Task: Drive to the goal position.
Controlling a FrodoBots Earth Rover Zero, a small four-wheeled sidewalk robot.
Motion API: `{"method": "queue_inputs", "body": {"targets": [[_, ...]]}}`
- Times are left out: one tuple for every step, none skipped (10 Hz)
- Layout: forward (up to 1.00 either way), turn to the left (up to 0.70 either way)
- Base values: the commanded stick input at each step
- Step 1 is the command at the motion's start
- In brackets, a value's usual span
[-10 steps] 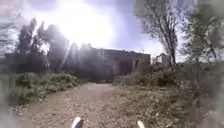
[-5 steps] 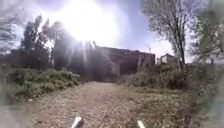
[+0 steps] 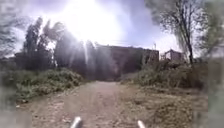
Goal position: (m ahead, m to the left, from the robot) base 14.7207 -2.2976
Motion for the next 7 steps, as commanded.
{"method": "queue_inputs", "body": {"targets": [[0.7,0.0],[0.7,0.0],[0.7,0.0],[0.7,0.0],[0.7,0.0],[0.7,0.0],[0.7,0.0]]}}
